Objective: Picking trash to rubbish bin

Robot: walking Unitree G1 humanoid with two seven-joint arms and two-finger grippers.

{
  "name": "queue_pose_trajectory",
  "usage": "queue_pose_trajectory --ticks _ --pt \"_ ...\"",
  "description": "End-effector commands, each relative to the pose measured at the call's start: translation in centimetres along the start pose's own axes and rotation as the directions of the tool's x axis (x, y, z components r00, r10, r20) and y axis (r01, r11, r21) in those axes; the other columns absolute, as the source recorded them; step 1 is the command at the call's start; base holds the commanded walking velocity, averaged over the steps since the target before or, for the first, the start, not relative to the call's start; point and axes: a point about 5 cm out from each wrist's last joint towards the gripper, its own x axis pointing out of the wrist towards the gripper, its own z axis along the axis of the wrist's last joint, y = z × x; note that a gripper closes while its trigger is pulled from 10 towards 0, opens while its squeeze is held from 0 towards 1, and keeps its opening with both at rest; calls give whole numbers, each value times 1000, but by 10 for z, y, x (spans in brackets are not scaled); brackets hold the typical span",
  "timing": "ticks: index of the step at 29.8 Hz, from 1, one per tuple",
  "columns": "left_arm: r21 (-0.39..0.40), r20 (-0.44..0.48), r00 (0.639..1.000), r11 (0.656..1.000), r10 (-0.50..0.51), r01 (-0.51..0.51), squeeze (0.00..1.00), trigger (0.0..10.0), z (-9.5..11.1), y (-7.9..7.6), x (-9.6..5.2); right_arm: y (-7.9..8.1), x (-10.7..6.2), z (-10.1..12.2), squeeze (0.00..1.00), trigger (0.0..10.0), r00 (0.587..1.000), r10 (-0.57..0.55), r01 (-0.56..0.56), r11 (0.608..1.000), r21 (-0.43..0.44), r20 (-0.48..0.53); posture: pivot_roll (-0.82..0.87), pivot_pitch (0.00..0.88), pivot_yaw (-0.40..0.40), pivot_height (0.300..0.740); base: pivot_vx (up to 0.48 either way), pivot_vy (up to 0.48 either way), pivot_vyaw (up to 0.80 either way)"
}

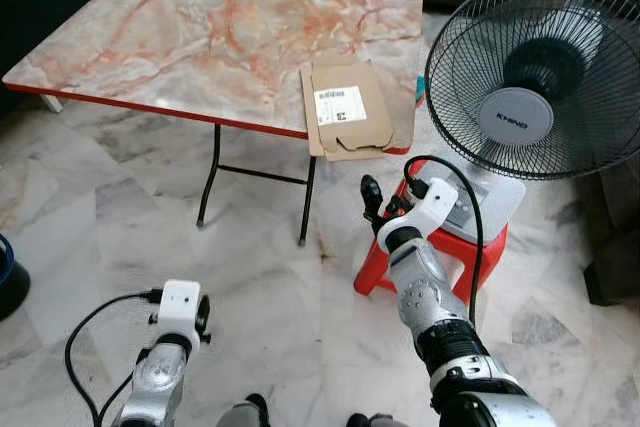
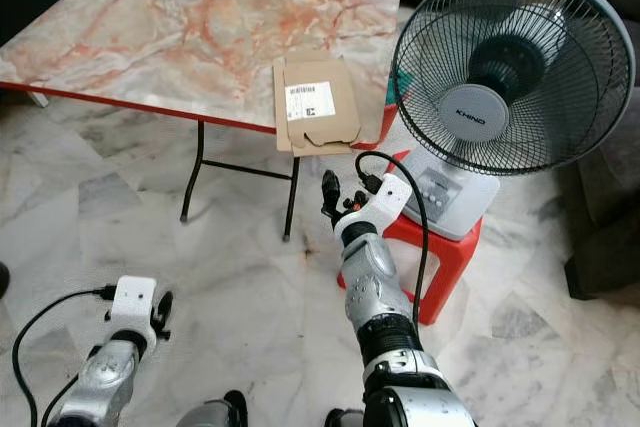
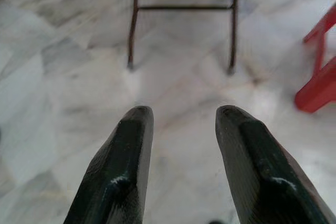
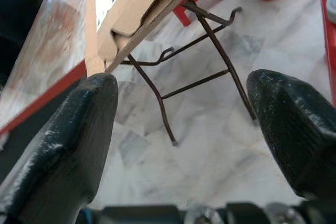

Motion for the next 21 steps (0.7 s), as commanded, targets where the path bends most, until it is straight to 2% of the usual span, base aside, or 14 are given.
queue_pose_trajectory --ticks 1,5,21 --pt "-7 -10 1000 1000 -27 27 0 10000 -4 -6 -2 69 11 -12 0 10000 989 150 -148 983 110 -12 91 177 -15 740 0 0 0" --pt "-13 21 999 1000 -27 27 0 10000 2 -10 1 72 12 -14 0 10000 987 157 -154 985 77 -35 90 176 -16 740 0 0 0" --pt "0 39 998 999 -51 51 0 10000 5 -14 3 72 12 -14 0 10000 984 170 -167 984 65 -47 89 176 -15 740 260 0 0"
